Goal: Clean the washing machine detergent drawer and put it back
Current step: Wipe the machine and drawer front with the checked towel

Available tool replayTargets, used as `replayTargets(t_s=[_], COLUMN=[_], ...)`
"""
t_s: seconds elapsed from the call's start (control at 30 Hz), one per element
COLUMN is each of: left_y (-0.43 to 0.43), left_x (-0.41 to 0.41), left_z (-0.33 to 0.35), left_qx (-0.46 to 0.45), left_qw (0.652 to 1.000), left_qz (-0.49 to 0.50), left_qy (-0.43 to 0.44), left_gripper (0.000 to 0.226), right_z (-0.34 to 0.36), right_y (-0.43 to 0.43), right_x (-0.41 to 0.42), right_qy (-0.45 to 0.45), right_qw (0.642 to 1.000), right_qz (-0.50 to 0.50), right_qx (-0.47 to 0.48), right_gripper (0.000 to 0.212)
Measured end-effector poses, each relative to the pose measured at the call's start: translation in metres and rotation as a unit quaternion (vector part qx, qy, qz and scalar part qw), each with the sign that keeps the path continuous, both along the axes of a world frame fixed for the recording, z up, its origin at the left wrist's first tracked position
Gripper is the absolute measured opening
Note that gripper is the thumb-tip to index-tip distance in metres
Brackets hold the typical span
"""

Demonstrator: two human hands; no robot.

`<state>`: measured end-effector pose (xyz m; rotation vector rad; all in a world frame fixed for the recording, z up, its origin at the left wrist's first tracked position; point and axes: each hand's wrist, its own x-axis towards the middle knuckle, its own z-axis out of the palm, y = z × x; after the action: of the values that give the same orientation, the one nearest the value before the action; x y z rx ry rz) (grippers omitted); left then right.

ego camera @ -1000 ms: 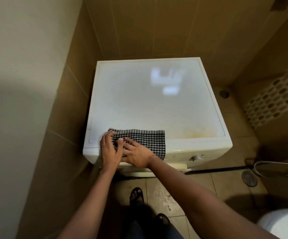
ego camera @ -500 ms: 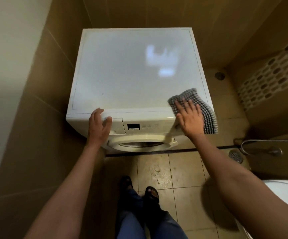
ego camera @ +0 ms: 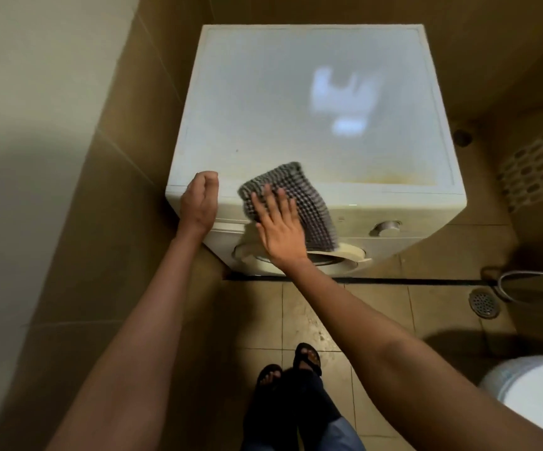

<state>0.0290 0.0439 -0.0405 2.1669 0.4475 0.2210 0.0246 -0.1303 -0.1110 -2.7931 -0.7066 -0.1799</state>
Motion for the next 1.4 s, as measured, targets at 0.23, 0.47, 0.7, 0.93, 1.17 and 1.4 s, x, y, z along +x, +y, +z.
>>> replayTargets(t_s=[0.23,0.47,0.7,0.93,1.17,1.4], left_y=[0.025,0.036,0.054,0.083,0.097,0.109], left_x=[-0.026,-0.033,-0.035,-0.012,0.035,0.044], left_z=[-0.008,-0.015,-0.013,-0.015,-0.025,-0.033], left_qx=[0.075,0.105,0.057,0.011,-0.062,0.046], left_qw=[0.996,0.992,0.997,0.999,0.994,0.986], left_qz=[0.002,-0.013,-0.025,-0.026,-0.077,-0.131], left_qy=[-0.047,-0.066,-0.054,-0.038,0.049,0.087], left_gripper=[0.036,0.035,0.031,0.034,0.046,0.048], right_z=[-0.004,-0.027,-0.039,-0.028,-0.024,-0.057], right_y=[0.081,0.063,-0.027,-0.018,0.102,0.106], right_x=[0.021,0.034,0.042,0.041,0.034,0.016], right_qy=[-0.086,-0.212,-0.209,-0.218,-0.271,-0.125], right_qw=[0.916,0.806,0.846,0.897,0.859,0.892], right_qz=[0.263,0.375,0.366,0.293,0.29,0.232], right_qx=[-0.29,-0.407,-0.327,-0.25,-0.323,-0.368], right_gripper=[0.06,0.073,0.07,0.044,0.054,0.059])
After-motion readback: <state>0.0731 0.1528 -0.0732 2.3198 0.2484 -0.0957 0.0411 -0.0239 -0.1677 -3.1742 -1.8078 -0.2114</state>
